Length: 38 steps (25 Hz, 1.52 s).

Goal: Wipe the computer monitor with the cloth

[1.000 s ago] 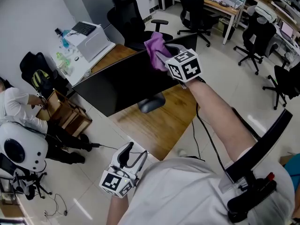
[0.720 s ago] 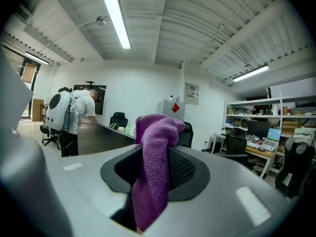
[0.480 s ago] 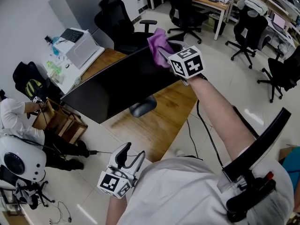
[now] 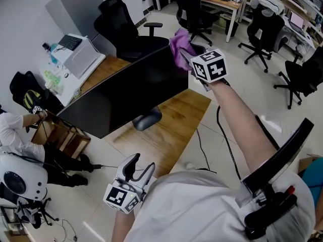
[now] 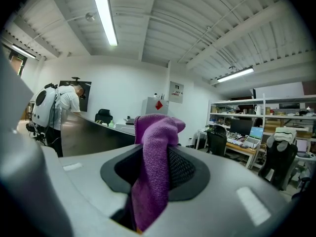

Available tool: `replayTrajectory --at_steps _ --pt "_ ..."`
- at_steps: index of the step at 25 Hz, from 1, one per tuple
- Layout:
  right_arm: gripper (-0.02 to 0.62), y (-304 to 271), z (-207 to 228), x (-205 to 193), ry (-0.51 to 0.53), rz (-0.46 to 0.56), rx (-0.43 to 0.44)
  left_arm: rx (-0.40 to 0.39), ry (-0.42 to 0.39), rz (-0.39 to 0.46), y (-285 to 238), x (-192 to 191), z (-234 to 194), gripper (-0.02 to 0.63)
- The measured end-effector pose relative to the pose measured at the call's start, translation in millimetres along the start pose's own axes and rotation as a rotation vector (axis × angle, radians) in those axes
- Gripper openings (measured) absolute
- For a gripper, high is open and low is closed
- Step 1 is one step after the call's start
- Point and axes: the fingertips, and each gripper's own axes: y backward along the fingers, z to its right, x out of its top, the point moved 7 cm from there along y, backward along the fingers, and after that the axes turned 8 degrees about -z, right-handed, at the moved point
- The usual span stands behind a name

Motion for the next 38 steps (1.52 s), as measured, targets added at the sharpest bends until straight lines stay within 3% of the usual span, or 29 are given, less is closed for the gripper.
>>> replayTrajectory --at_steps 10,22,38 --pt "0.13 6 38 -20 0.002 -0.024 -0.027 -0.012 -0.008 -0.013 -28 11 12 0.264" --pt "0.13 -9 36 -58 -0.01 -0.077 0.022 0.028 -0.008 -0.036 -32 15 22 0.264" --pt "0.13 -40 22 -139 -0.044 -0.216 0.045 0.088 0.023 -0.074 -15 11 34 0.264"
